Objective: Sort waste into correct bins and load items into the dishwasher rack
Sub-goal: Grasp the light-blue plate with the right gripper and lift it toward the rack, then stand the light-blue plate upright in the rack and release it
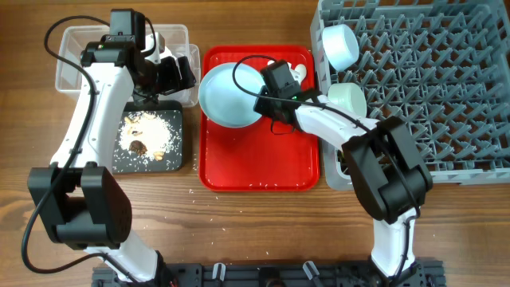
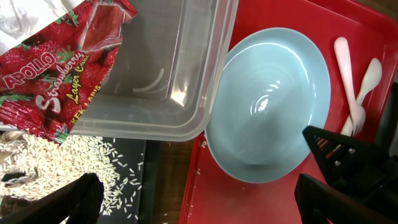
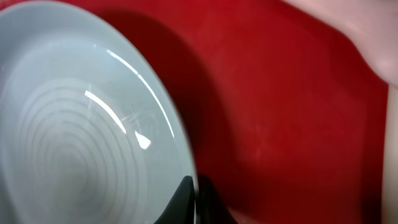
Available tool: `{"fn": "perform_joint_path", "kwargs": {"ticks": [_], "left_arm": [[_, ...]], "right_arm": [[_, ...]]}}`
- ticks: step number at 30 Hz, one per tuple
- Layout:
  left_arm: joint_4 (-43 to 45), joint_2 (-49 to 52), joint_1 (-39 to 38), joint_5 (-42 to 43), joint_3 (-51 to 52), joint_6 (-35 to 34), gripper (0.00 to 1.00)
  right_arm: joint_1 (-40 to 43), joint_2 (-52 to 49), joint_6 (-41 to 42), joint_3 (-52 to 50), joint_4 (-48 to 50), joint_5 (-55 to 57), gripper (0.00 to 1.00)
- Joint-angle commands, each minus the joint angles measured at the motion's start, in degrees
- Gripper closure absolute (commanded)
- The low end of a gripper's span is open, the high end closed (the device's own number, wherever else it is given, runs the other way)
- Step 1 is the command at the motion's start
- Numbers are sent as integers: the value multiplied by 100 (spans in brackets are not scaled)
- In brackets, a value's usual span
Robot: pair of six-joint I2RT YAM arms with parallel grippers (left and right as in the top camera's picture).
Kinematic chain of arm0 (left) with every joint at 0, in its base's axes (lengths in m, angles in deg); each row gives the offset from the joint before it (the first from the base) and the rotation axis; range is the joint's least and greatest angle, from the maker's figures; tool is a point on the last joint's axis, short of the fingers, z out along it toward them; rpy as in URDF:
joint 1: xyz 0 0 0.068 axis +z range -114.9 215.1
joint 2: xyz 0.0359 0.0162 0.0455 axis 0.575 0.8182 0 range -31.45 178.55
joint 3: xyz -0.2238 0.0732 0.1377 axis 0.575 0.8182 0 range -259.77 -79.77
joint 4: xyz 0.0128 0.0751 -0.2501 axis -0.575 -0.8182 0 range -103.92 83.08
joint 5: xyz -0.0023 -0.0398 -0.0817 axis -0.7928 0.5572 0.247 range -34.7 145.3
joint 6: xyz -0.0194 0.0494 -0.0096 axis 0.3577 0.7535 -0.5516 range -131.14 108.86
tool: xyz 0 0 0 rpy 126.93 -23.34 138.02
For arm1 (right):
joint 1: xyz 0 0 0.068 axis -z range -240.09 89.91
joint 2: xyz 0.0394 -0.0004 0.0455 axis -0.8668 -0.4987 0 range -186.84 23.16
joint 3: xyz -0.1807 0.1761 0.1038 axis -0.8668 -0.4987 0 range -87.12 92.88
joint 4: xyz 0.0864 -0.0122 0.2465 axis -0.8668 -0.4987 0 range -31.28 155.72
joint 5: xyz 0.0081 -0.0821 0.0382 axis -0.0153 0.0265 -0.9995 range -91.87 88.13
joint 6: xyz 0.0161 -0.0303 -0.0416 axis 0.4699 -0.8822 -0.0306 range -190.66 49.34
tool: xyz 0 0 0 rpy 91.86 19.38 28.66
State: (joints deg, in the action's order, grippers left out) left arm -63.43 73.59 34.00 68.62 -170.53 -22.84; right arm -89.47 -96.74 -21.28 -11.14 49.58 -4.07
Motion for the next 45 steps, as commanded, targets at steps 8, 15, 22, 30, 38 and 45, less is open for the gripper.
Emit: {"fn": "perform_joint_path", "kwargs": {"ticks": [8,15,22,30,38,45], "left_arm": [[15,-101,-11,-13,-85,9,0],[15,-101,-11,-11,-85,9,0],[15,-101,-11,-11,-85,9,0],[15,-101,-11,-13,-85,9,0],[13,-101,-11,-11,-85,9,0],[13,-101,-11,-13,-85,9,0]], "right_arm": [[695,1823,-2385,-129,-494,-450,96],[782,4172,-3665,-127,-1027,2774,96],[1779,4116,-5372,-131,-542,5298,96],[2439,2540,-6843,-131,1202,5298,95],[2437,1187,-7025,-131,1937,5254,96],[2354,1309,-6714,-131,1862,4929,5]]}}
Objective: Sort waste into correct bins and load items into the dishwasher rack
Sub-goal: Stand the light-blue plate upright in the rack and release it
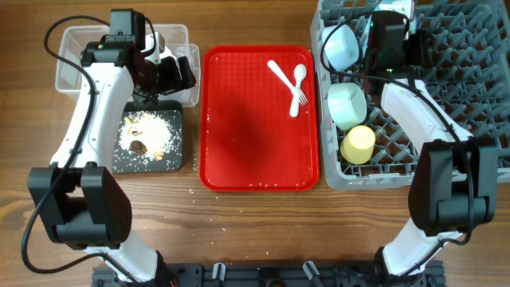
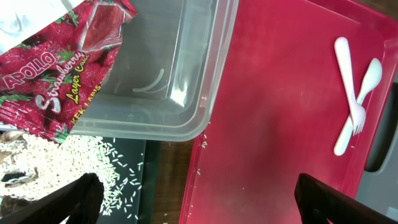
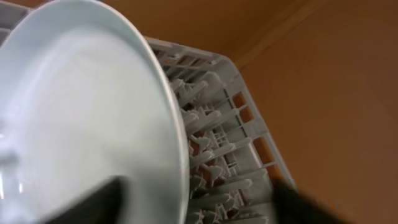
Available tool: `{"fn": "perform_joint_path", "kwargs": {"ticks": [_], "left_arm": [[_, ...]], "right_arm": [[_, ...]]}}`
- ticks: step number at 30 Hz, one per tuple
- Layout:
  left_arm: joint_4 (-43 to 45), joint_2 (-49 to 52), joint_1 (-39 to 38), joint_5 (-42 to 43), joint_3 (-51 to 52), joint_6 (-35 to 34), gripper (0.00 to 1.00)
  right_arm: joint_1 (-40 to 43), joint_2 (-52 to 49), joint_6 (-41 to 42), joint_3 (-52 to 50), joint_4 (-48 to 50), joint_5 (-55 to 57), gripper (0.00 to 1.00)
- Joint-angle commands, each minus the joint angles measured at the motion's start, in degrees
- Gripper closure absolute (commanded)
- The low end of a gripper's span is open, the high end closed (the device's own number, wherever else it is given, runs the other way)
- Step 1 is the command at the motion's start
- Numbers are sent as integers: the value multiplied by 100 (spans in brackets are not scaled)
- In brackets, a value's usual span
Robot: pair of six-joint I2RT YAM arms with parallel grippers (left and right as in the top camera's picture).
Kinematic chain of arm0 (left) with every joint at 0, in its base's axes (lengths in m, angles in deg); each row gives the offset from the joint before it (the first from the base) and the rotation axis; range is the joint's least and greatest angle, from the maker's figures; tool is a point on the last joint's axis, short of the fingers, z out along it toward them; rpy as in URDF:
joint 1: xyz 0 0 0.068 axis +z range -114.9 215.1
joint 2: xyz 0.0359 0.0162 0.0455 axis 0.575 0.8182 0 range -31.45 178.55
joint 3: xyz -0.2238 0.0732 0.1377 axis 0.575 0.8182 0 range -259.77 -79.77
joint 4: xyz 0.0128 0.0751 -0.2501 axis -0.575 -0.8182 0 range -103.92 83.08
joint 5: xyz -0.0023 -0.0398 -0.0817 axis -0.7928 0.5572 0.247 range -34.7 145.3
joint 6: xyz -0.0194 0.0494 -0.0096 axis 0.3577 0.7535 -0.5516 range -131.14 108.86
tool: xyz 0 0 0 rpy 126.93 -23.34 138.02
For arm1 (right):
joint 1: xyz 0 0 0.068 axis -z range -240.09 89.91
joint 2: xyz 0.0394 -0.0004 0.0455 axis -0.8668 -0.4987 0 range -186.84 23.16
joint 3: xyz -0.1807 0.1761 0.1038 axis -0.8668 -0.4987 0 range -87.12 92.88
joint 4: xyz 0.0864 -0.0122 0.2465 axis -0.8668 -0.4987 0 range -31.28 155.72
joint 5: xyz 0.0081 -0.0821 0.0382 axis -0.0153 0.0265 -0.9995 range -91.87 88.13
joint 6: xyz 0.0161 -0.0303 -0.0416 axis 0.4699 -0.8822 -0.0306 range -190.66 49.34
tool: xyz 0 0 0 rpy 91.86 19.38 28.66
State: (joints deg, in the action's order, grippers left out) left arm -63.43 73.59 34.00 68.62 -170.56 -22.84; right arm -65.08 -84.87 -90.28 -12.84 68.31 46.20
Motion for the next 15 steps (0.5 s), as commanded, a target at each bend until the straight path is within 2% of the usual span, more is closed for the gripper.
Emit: {"fn": "perform_joint_path", "kwargs": {"ticks": [1,4,6,8,10,13,15], "left_arm": [[15,-101,-11,-13,-83,9,0],[15,-101,-11,-11,-83,9,0],[13,-101,-11,-11,-83,9,0],[15,-101,-11,-13,-83,9,0],[15,-101,-11,-11,-83,9,0],[15,-101,-11,-11,-83,9,0],[13,-101,-11,-13,-83,9,0]], "right_arm": [[-120,229,181,39,-50,-98,1],[-304,719,190,39,-501,-186,0],[-501,1150,391,39,-1174,-675,0],[-841,1735,1248,39,-2319,-1969,0],[-1150,2170,1930,39,-3021,-3279,0],[-1482,2479,3042,39,-3126,-5156,1],[-1615,2420,3617,39,-3077,-5327,7]]}}
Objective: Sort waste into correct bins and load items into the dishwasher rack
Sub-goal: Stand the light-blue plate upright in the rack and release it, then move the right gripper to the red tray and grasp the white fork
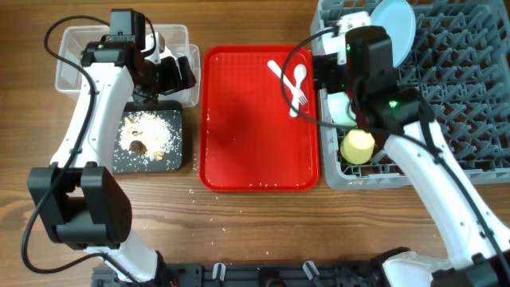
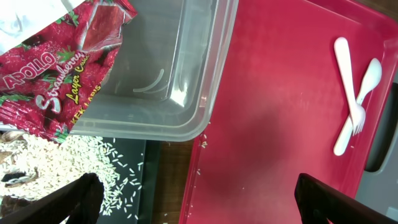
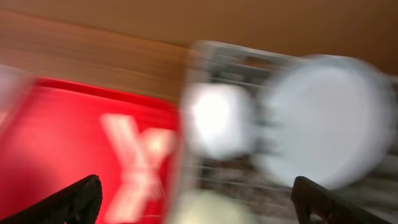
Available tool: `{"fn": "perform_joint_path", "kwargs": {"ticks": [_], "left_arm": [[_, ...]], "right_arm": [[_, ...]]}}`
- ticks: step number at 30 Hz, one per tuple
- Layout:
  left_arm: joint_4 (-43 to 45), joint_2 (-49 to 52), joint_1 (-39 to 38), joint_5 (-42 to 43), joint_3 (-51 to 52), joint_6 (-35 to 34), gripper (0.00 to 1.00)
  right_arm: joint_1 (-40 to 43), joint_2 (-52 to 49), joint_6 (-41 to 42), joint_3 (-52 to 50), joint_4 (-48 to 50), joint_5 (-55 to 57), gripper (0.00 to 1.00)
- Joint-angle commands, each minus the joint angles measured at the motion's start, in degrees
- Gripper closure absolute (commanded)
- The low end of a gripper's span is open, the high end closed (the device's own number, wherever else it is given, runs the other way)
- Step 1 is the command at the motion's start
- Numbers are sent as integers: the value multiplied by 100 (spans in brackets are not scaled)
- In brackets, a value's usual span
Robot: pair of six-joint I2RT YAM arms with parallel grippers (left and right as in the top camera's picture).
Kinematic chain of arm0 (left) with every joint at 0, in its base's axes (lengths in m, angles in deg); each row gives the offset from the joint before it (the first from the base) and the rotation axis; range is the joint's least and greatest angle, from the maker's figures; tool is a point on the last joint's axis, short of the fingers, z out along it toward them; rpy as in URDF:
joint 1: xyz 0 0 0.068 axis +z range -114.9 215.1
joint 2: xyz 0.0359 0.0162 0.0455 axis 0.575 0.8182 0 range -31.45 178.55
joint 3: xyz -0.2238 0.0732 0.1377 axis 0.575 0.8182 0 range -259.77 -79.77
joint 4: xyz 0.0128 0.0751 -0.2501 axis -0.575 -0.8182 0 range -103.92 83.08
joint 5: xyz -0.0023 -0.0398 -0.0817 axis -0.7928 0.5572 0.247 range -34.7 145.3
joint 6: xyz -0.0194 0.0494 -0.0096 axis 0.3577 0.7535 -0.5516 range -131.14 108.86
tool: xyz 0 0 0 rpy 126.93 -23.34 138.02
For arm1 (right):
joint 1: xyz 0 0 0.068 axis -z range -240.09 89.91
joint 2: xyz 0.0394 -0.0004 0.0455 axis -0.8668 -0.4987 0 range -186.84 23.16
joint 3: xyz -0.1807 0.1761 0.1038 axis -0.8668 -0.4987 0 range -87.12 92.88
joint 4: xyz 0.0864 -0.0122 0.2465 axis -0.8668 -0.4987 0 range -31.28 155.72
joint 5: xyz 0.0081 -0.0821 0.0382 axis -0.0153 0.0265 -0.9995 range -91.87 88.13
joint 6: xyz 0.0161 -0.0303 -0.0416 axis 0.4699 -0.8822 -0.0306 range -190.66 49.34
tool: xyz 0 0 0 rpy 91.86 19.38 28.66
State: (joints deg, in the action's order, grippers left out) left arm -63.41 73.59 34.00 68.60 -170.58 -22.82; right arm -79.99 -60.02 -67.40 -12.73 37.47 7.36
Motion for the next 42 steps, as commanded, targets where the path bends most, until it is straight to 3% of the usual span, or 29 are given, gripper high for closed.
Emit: {"fn": "perform_joint_path", "kwargs": {"ticks": [1,4,12,15,24,33,37,38,40,42], "left_arm": [[13,-101,-11,-11,-81,7,0],[13,-101,-11,-9,-81,7,0],[13,-101,-11,-9,-81,7,0],[13,-101,-11,-9,-81,7,0],[13,-101,-11,-11,-81,7,0],[13,-101,-11,-9,-81,7,0],[13,-101,-11,-9,-81,7,0],[13,-101,-11,-9,-81,7,0],[13,-101,-11,-11,-81,7,0],[13,-101,-11,-9,-81,7,0]], "right_arm": [[-179,-146,1534,28,-7,-1440,11],[-205,-841,2072,492,-417,-1453,17],[-205,-3178,1818,2887,-1939,-1139,21],[-208,-3812,1941,2911,-1932,-745,33],[-212,-4843,2076,2911,-1928,-457,33],[-221,-5101,2083,2905,-2201,-1440,35],[-310,-5097,2033,2905,-2544,-1534,48],[-358,-5097,1908,2905,-2636,-1532,58],[-437,-5097,1781,2905,-2741,-1513,66],[-514,-5097,1759,2905,-2824,-1510,67]]}}
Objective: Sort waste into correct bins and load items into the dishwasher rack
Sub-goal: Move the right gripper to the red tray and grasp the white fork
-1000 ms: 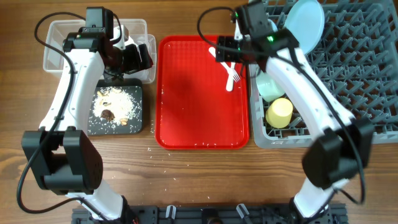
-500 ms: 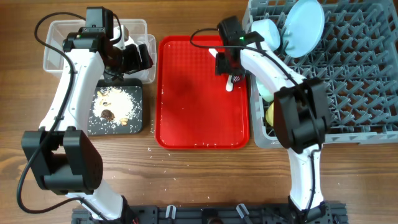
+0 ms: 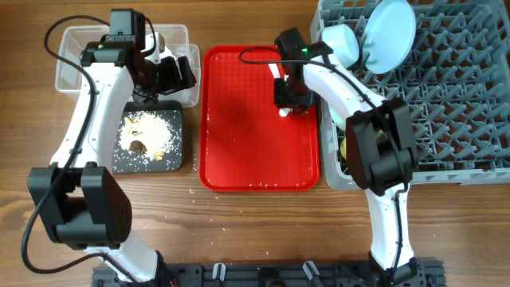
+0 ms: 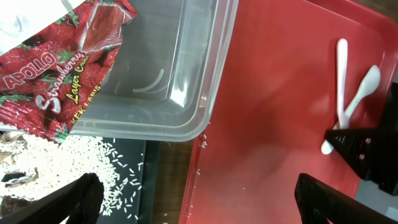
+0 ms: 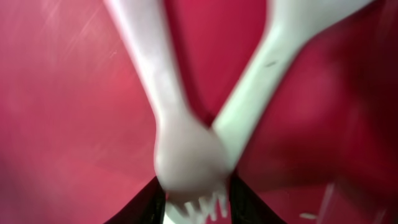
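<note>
A white plastic fork (image 5: 155,93) and spoon (image 5: 273,68) lie crossed on the red tray (image 3: 239,151), at its far right. My right gripper (image 5: 198,208) is down on them. Its dark fingers (image 5: 149,202) press both sides of the fork's head, and the spoon's handle runs beneath. From the left wrist, fork (image 4: 341,74) and spoon (image 4: 368,79) show above that gripper. My left gripper (image 4: 199,208) hangs open and empty over the corner of the clear bin (image 3: 72,56). A light-blue plate (image 3: 388,36) stands in the grey dishwasher rack (image 3: 446,96).
A red strawberry wrapper (image 4: 50,68) lies in the clear bin. A black tray (image 3: 151,139) with spilled rice sits below the bin. A white bowl (image 3: 341,41) stands in the rack's left corner. A yellow cup (image 3: 345,147) shows behind my right arm.
My right gripper was raised and open above the tray's right edge; now it is low on the tray, shut on the fork. Fork and spoon have shifted slightly. The left arm is unchanged.
My right gripper first held the light-blue plate's rim on the red tray. Then it had the plate at the rack's far left corner. Then the plate stood in the rack and the gripper was free. Now it grips the fork on the tray.
</note>
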Available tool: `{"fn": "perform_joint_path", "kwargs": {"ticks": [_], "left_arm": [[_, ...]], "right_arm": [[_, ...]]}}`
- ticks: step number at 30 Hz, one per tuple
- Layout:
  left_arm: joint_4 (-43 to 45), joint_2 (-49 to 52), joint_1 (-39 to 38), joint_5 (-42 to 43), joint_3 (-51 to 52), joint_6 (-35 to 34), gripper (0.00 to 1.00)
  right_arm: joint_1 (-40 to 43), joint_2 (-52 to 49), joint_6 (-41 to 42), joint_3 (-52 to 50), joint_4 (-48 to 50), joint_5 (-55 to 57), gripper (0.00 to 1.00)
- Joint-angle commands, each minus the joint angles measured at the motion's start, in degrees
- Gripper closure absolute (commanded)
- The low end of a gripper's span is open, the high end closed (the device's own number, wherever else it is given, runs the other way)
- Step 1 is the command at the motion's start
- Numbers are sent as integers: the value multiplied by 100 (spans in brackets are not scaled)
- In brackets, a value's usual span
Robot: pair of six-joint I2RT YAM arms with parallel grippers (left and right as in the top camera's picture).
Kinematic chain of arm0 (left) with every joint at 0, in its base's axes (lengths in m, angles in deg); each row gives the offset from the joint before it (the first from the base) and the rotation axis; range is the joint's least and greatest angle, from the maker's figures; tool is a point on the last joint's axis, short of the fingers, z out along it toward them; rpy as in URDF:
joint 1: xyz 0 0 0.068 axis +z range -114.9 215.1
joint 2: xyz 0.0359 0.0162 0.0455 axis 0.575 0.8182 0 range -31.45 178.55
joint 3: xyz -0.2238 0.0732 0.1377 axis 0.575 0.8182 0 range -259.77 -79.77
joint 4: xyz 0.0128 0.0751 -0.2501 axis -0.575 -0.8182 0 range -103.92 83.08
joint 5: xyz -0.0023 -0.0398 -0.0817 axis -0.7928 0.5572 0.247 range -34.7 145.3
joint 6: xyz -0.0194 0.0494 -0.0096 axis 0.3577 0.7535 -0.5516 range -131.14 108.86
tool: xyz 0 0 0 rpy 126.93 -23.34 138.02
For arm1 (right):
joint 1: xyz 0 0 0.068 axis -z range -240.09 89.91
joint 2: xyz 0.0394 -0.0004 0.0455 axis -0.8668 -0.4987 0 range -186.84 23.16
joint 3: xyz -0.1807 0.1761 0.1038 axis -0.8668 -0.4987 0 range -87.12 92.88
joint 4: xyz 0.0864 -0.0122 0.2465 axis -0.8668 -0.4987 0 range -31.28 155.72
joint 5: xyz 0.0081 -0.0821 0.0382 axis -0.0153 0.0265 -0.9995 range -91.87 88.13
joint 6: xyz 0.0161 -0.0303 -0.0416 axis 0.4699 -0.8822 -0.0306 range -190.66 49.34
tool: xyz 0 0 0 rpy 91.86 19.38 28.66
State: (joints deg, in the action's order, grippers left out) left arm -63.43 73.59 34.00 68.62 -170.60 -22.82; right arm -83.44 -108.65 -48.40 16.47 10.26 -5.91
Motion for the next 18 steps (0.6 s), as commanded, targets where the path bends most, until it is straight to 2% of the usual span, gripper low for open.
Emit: {"fn": "perform_joint_path", "kwargs": {"ticks": [1,5,14,18], "left_arm": [[15,-101,-11,-13,-79,7,0],[15,-101,-11,-11,-79,7,0],[13,-101,-11,-11,-79,7,0],[15,-101,-11,-13,-79,7,0]], "right_arm": [[-199,-234,-179,-15,-146,-184,69],[-310,-144,-262,-13,-317,-20,76],[-308,1134,-278,-9,-431,428,75],[-308,1158,-273,-9,-376,487,75]]}}
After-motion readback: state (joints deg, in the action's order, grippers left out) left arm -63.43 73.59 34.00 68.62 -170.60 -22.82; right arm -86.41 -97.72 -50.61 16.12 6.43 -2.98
